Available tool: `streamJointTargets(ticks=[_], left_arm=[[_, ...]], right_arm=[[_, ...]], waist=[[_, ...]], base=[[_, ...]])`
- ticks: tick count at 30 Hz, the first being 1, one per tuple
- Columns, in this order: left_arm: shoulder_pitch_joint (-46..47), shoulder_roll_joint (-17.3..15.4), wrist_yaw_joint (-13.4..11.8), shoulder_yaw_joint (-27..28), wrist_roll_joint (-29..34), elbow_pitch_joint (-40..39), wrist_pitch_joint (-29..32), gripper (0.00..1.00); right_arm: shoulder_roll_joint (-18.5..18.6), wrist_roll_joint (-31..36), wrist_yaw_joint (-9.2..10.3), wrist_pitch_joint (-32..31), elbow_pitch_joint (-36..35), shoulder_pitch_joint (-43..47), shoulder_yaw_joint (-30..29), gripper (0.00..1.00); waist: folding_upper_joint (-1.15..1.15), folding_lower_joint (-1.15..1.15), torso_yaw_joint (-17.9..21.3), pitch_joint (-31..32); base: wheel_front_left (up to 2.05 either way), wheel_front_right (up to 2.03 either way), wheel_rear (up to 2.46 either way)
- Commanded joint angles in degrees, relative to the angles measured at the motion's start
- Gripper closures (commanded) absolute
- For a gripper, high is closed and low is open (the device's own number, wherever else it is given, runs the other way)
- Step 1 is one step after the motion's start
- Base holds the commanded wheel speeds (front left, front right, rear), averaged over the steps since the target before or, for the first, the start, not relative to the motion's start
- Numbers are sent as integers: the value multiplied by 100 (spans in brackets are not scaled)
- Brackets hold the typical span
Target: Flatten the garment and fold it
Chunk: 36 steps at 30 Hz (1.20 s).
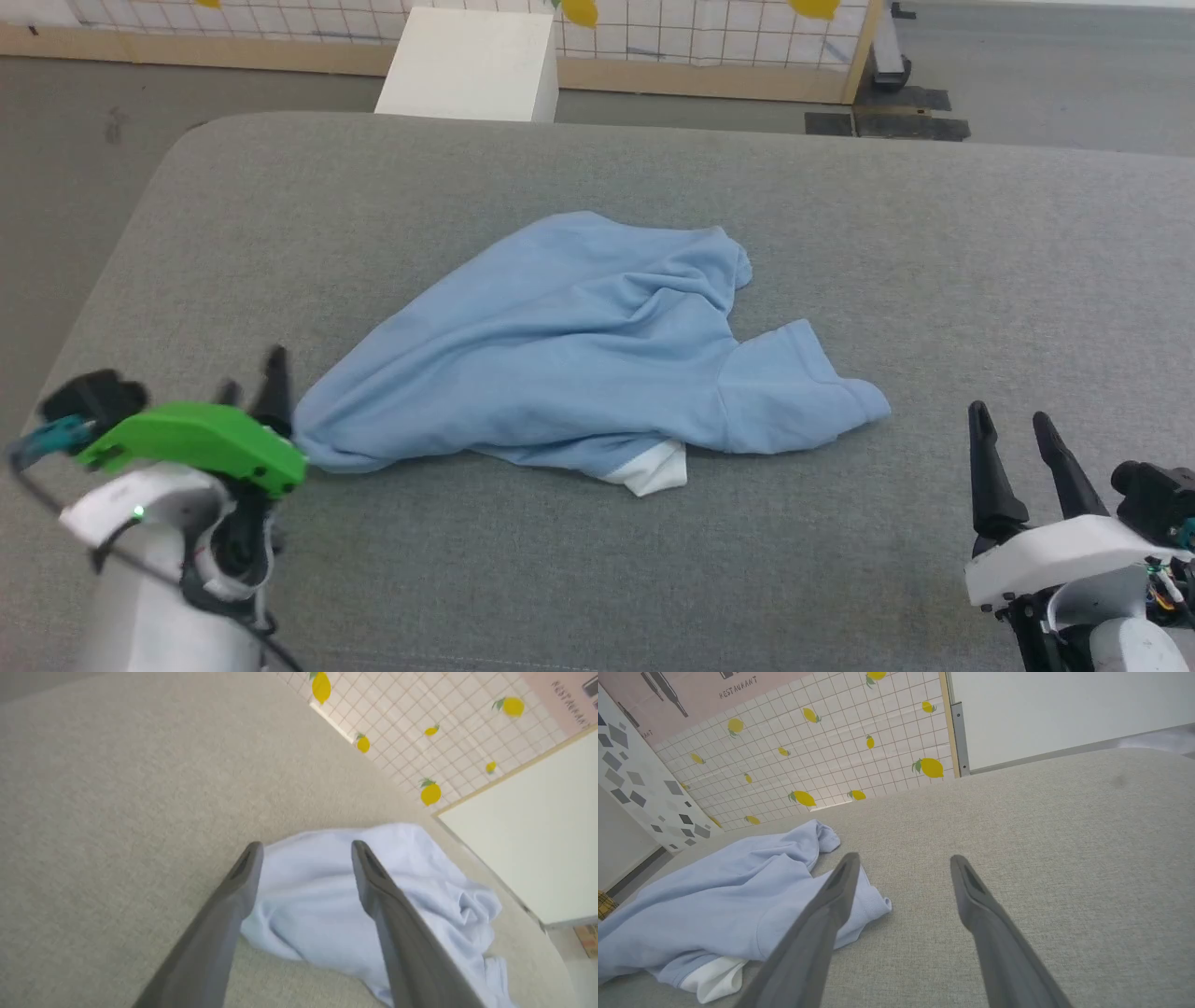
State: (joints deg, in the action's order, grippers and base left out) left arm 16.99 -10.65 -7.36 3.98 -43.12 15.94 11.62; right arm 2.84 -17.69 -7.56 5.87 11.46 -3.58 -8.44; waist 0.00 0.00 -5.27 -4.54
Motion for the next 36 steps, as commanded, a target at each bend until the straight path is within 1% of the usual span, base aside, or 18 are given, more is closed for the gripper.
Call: streamJointTargets(ticks=[1,3,4,6,8,10,13,15,19,23,26,31,34,36], left_arm=[[-236,-107,173,41,189,-194,-418,0],[-491,-222,304,22,565,-443,-1099,0],[-642,-220,345,17,746,-559,-1508,0],[-924,-262,377,-85,1171,-686,-2152,0],[-1173,-203,354,-171,1453,-713,-2462,0],[-1353,-94,311,-189,1650,-770,-2593,0],[-1478,-9,318,-222,1972,-879,-2650,0],[-1474,94,313,-137,2164,-1059,-2657,0],[-1433,330,401,35,2472,-1392,-2659,0],[-1300,540,499,170,2591,-1566,-2660,0],[-1154,644,595,177,2677,-1629,-2661,0],[-931,737,700,138,2728,-1679,-2661,0],[-851,760,733,90,2778,-1661,-2661,0],[-827,767,733,80,2799,-1642,-2661,0]], right_arm=[[4,-25,8,-4,-12,39,-5,0],[4,-29,8,-11,-8,65,-30,0],[4,-22,8,-28,0,82,-45,0],[4,-4,8,-108,26,115,-87,0],[4,37,8,-255,54,131,-117,0],[4,109,8,-480,78,106,-120,0],[4,318,8,-951,69,-74,-70,0],[4,513,8,-1367,69,-321,-23,0],[4,910,8,-2374,195,-1088,167,0],[122,1286,8,-3378,616,-2006,477,0],[339,1594,8,-3965,1110,-2650,776,0],[572,1934,8,-4471,1811,-3272,1144,0],[613,1936,8,-4637,2144,-3411,1511,0],[598,1813,8,-4732,2304,-3427,1752,0]], waist=[[0,0,25,27],[0,0,27,57],[0,0,27,73],[0,0,12,92],[0,0,-2,101],[0,0,-20,96],[0,0,-57,42],[0,0,-81,-30],[0,0,-146,-243],[0,0,-256,-539],[0,0,-391,-778],[0,0,-642,-1112],[0,0,-742,-1243],[0,0,-769,-1292]], base=[[0,0,0],[0,0,0],[0,0,0],[0,0,0],[0,0,0],[0,0,0],[0,0,0],[0,0,0],[0,0,0],[0,0,0],[0,0,0],[0,0,0],[0,0,0],[0,0,0]])
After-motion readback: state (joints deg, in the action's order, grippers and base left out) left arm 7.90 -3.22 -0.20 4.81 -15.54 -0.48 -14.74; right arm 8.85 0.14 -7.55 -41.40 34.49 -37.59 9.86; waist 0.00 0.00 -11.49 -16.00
